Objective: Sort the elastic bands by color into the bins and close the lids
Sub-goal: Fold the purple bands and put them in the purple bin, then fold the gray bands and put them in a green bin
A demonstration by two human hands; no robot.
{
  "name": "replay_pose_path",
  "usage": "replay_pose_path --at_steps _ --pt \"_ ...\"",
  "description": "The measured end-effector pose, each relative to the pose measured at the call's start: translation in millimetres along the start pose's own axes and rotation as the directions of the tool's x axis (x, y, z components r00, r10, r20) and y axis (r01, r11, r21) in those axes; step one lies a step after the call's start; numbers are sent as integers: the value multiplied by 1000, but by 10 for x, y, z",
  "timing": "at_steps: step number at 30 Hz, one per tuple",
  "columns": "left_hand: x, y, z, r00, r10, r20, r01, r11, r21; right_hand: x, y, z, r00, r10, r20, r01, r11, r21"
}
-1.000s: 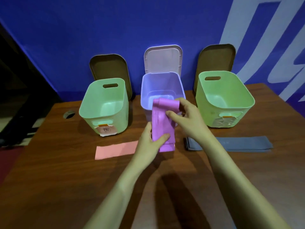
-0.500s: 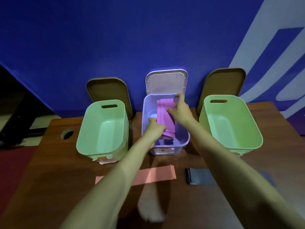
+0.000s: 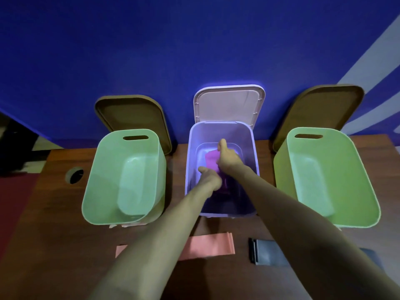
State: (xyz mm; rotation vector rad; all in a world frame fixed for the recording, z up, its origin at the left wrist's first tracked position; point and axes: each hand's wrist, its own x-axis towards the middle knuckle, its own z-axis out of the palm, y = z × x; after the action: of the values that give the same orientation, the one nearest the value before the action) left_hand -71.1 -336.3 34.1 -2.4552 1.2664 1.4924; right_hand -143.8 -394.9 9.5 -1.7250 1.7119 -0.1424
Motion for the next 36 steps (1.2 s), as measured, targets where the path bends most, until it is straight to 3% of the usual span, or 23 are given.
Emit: replay_pose_path --at_steps 5,8,12,14,16,19,22,24,29,31,33,36 --pt "116 -64 53 1000 12 -5 -12 999 35 58 30 71 999 36 6 -35 998 -50" --pt "56 -65 32 999 45 9 -46 990 134 15 21 60 999 32 33 -26 984 -178" --pt "-236 -13 -121 984 175 36 -176 909 378 -241 -91 -168 999 -29 -15 25 970 -243" --pt "-458 -93 -192 946 315 -83 -279 915 290 -535 -102 -351 983 -133 -128 105 973 -207" --pt "-739 -259 -211 815 514 -269 -486 858 168 -973 -36 -491 911 -285 -299 256 957 -133" --pt "-1190 -504 -66 545 703 -456 -710 677 196 -1685 174 -548 739 -451 -501 462 880 -111" --pt "-1530 -572 229 313 792 -524 -821 504 270 -2228 414 -542 705 -415 -575 482 875 -41" --pt "-1694 -588 494 257 818 -514 -873 425 240 -2500 591 -487 684 -386 -619 495 869 5" --pt "-1853 -695 1212 211 897 -388 -915 321 246 -2877 1219 -318 686 -313 -657 445 895 38" --pt "-1782 -751 1426 223 911 -347 -910 322 261 -2936 1480 -283 713 -287 -640 395 918 28" --pt "-1660 -818 1610 290 896 -337 -895 379 237 -2940 1776 -216 763 -233 -604 312 950 29" --pt "-1468 -905 1805 452 794 -407 -806 559 194 -2874 2144 -102 828 -157 -538 191 982 7"
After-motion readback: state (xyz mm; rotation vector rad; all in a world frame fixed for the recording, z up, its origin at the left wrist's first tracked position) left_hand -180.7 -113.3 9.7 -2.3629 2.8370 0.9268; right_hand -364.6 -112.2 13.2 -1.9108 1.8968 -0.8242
